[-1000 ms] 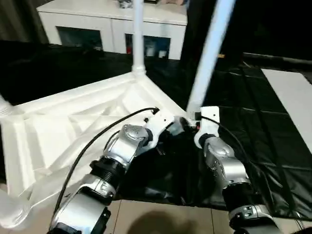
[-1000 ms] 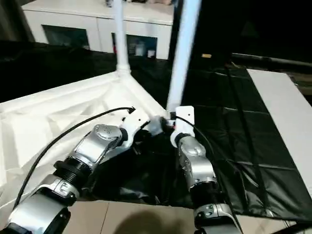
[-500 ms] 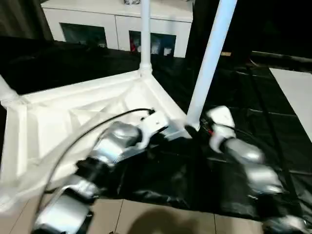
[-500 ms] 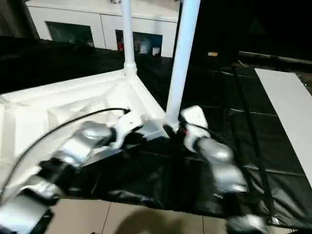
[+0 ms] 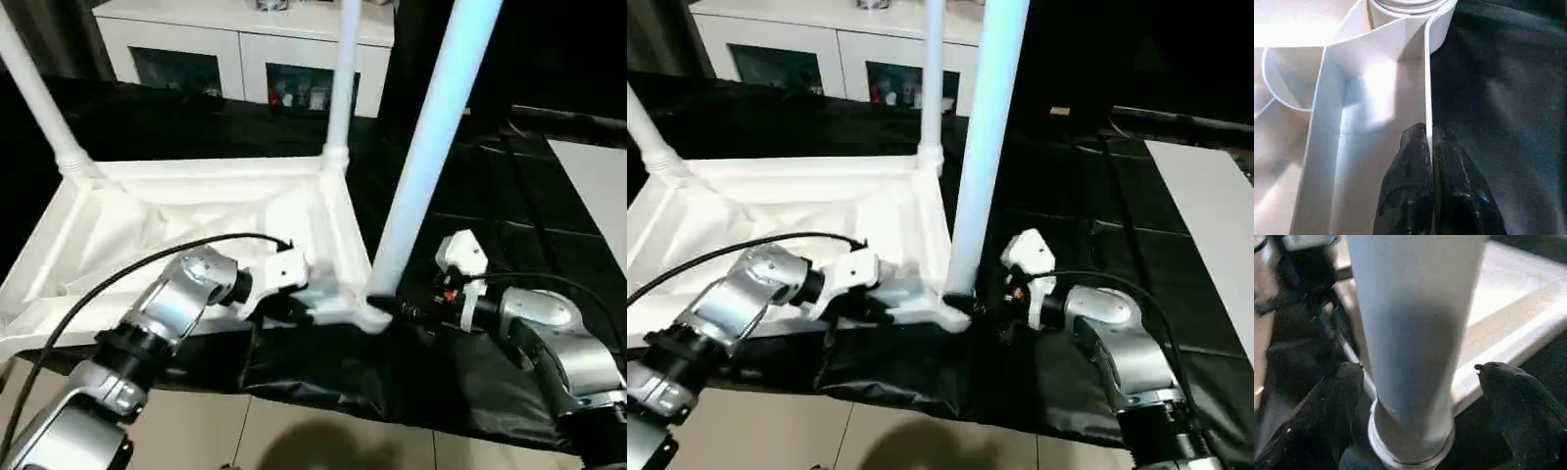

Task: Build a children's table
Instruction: Rotate leg to tighten

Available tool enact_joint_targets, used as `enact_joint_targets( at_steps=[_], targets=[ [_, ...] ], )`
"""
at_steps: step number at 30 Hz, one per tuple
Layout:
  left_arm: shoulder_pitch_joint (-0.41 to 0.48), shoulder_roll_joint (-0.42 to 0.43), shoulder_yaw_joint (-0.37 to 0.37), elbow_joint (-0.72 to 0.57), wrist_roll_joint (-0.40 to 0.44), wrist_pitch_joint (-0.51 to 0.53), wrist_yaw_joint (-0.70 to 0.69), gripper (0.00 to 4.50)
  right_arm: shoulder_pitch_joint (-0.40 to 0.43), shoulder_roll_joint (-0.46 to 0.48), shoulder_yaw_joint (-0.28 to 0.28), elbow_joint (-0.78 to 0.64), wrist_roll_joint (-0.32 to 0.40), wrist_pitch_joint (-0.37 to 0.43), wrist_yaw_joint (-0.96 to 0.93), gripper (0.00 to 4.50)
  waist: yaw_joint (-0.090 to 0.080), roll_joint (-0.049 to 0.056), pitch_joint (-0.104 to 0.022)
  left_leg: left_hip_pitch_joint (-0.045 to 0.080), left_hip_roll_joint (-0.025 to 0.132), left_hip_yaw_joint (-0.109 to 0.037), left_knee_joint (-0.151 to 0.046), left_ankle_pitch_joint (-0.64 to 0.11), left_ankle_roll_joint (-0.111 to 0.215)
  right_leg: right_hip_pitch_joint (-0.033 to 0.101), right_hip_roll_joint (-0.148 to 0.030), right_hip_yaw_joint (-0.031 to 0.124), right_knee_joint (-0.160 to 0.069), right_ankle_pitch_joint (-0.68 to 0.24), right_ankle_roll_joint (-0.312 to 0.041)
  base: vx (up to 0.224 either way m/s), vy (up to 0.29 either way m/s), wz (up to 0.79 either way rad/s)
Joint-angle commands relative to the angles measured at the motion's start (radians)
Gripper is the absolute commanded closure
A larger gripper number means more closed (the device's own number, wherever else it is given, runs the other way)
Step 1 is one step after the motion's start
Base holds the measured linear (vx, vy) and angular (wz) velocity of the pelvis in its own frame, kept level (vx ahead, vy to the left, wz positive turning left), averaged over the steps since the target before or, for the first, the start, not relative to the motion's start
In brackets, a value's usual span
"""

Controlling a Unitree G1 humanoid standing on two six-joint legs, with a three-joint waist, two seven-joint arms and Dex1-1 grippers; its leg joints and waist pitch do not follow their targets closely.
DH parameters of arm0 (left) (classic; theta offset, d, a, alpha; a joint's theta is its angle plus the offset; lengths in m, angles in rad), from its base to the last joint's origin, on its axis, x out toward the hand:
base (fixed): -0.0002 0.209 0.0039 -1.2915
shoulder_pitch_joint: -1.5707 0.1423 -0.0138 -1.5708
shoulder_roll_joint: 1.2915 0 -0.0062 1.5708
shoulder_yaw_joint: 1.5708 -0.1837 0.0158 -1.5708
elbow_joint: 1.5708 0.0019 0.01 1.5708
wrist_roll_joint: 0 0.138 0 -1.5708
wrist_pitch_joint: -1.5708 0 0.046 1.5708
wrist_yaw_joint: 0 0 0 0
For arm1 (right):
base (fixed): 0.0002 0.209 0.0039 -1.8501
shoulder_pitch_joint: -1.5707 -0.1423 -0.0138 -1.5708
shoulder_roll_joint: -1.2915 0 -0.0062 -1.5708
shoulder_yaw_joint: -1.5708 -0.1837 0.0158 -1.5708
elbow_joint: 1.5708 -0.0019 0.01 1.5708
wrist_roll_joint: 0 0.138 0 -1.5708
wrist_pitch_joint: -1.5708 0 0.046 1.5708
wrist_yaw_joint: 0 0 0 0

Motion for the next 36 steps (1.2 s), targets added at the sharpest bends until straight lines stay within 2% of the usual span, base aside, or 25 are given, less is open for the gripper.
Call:
enact_joint_targets(
  at_steps=[1,4,5,8,11,16,19,21,24,25,32,36],
  targets=[
    [0.018,0.007,-0.044,-0.015,0.008,0.004,-0.040,4.50,0.003,-0.016,0.026,-0.011,-0.013,-0.008,0.032,0.36,-0.001,-0.004,-0.050,-0.003,0.025,0.001,-0.075,-0.198,0.045,0.053,-0.053,0.052,-0.073,-0.296,-0.171,0.000,0.000,0.00],
    [0.019,0.007,-0.044,-0.017,0.008,0.004,-0.042,4.50,0.002,-0.017,0.030,-0.008,-0.020,-0.009,0.036,0.36,0.006,-0.001,-0.051,-0.001,0.025,0.001,-0.074,-0.181,0.044,0.053,-0.053,0.052,-0.070,-0.268,-0.176,0.000,0.000,0.00],
    [0.019,0.006,-0.044,-0.017,0.008,0.004,-0.041,4.50,-0.005,-0.017,0.044,0.015,-0.050,-0.027,0.029,0.36,0.007,-0.001,-0.053,-0.003,0.025,0.001,-0.074,-0.172,0.042,0.054,-0.053,0.052,-0.067,-0.252,-0.179,0.000,0.000,0.00],
    [0.018,0.003,-0.045,-0.017,0.010,0.005,-0.041,4.50,-0.016,-0.017,0.060,0.044,-0.088,-0.053,0.019,0.36,0.006,0.000,-0.054,-0.003,0.023,0.002,-0.072,-0.163,0.040,0.055,-0.052,0.052,-0.065,-0.233,-0.186,0.000,0.000,0.00],
    [0.016,-0.001,-0.045,-0.016,0.011,0.006,-0.038,4.50,-0.023,-0.010,0.066,0.055,-0.095,-0.055,0.012,0.36,0.006,-0.002,-0.053,-0.003,0.022,0.002,-0.072,-0.170,0.042,0.057,-0.052,0.052,-0.066,-0.240,-0.186,0.000,0.000,0.00],
    [0.019,0.000,-0.047,-0.022,0.012,0.010,-0.033,4.50,-0.027,-0.015,0.077,0.062,-0.094,-0.054,0.012,0.80,0.007,-0.002,-0.053,-0.002,0.024,0.001,-0.073,-0.174,0.042,0.056,-0.052,0.052,-0.066,-0.251,-0.179,0.000,0.000,0.00],
    [0.020,0.002,-0.049,-0.023,0.010,0.011,-0.032,4.50,-0.029,-0.010,0.069,0.066,-0.085,-0.053,0.012,0.99,0.007,-0.002,-0.054,-0.003,0.023,0.002,-0.071,-0.159,0.047,0.057,-0.051,0.052,-0.063,-0.222,-0.189,0.000,0.000,0.00],
    [0.021,0.002,-0.049,-0.022,0.011,0.010,-0.031,4.50,-0.031,-0.005,0.063,0.071,-0.083,-0.056,0.017,1.32,0.007,-0.003,-0.055,-0.003,0.023,0.002,-0.069,-0.153,0.050,0.058,-0.051,0.052,-0.061,-0.213,-0.194,0.000,0.000,0.00],
    [0.021,0.002,-0.049,-0.021,0.012,0.011,-0.031,4.50,-0.029,-0.006,0.067,0.078,-0.088,-0.062,0.024,1.44,0.007,-0.003,-0.055,-0.003,0.023,0.002,-0.070,-0.153,0.051,0.058,-0.051,0.052,-0.062,-0.216,-0.194,0.000,0.000,0.00],
    [0.022,0.002,-0.049,-0.021,0.013,0.011,-0.030,4.50,-0.026,-0.007,0.069,0.078,-0.087,-0.062,0.028,1.66,0.007,-0.003,-0.055,-0.003,0.023,0.002,-0.070,-0.153,0.051,0.059,-0.051,0.052,-0.061,-0.217,-0.192,0.000,0.000,0.00],
    [0.022,0.003,-0.050,-0.019,0.014,0.010,-0.030,4.50,-0.016,-0.004,0.073,0.081,-0.089,-0.063,0.023,1.85,0.007,-0.004,-0.055,-0.004,0.022,0.002,-0.069,-0.148,0.052,0.059,-0.051,0.052,-0.061,-0.218,-0.190,0.000,0.000,0.00],
    [0.024,0.004,-0.051,-0.016,0.016,0.016,-0.028,4.50,-0.013,0.013,0.058,0.087,-0.078,-0.054,0.001,1.86,0.006,-0.003,-0.055,-0.004,0.022,0.002,-0.069,-0.152,0.051,0.059,-0.051,0.051,-0.061,-0.217,-0.192,0.000,0.000,0.00]
  ],
)
